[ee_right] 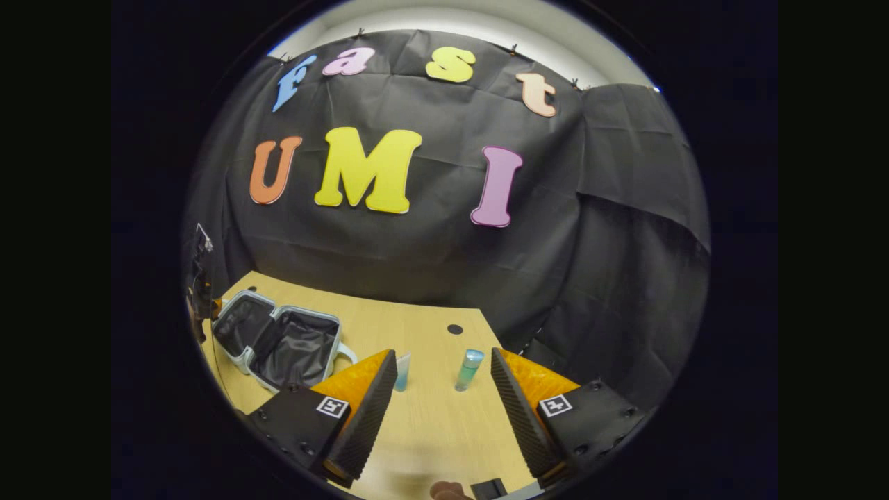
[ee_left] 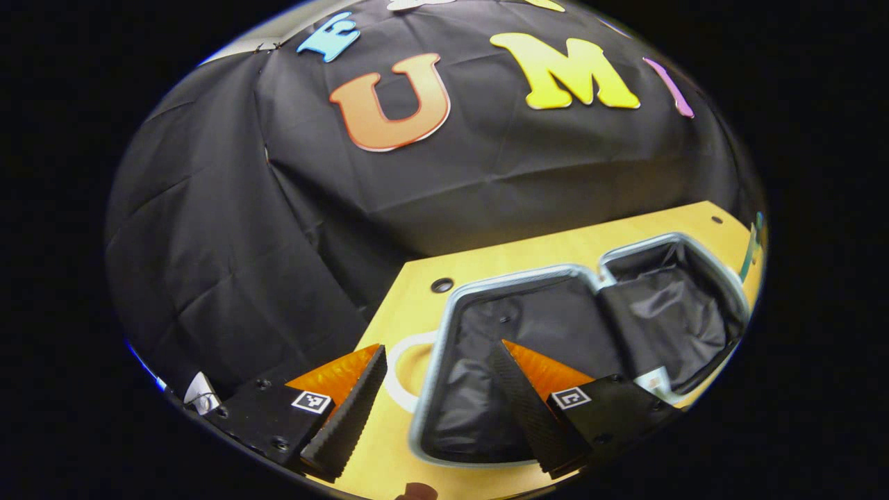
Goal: First open the suitcase, pack the skin care products into it, and then close the suitcase.
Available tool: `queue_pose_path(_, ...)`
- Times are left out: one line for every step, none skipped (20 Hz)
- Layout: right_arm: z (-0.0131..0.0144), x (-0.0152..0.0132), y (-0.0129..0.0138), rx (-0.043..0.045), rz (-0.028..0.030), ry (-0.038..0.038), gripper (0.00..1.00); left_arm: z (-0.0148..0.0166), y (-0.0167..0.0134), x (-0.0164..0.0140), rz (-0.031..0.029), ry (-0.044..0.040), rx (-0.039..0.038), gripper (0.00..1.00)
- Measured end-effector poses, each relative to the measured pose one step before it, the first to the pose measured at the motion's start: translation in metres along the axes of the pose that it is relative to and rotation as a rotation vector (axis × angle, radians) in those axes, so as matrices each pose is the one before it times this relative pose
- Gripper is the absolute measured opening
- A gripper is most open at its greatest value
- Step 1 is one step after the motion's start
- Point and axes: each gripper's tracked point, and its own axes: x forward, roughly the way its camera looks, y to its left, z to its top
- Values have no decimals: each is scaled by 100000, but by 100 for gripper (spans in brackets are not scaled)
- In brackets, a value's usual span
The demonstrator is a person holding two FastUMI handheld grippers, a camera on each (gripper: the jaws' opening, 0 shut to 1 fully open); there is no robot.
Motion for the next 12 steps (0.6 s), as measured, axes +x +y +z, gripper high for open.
queue_pose_path(-278, 549, -867, 838, 181, 534, 81, 814, -1977, -968, -1669, -1180, -297, 99)
queue_pose_path(-369, 514, -874, 813, 188, 603, 81, 818, -2146, -891, -1739, -783, 762, 98)
queue_pose_path(-262, 543, -734, 603, 690, 421, 81, 816, -2406, -874, -1985, -1021, 1161, 98)
queue_pose_path(-344, 411, -802, 65, 399, 230, 80, 648, -2188, -698, -2688, -847, 514, 98)
queue_pose_path(-33, 303, -743, -814, 407, -692, 81, 470, -2682, -461, -2929, -356, 63, 98)
queue_pose_path(-71, 396, -710, -1586, 703, -1283, 81, 288, -2438, -458, -3131, 216, -252, 95)
queue_pose_path(-95, 400, -659, -1940, 543, -944, 81, 404, -2666, -473, -3927, -184, -189, 99)
queue_pose_path(-397, 390, -631, -1529, 934, -265, 81, 334, -2721, -181, -3652, 35, 226, 99)
queue_pose_path(-402, 298, -624, -957, 878, 204, 81, 308, -2269, 156, -2489, -530, 507, 99)
queue_pose_path(-414, 290, -617, -650, 657, 353, 81, 264, -2375, 79, -2788, 209, 483, 99)
queue_pose_path(-385, 288, -548, -499, 868, 484, 81, 7, -2499, 160, -2951, 651, 493, 99)
queue_pose_path(-388, 394, -567, -564, 700, 393, 81, 212, -2384, 201, -2168, 289, 19, 99)
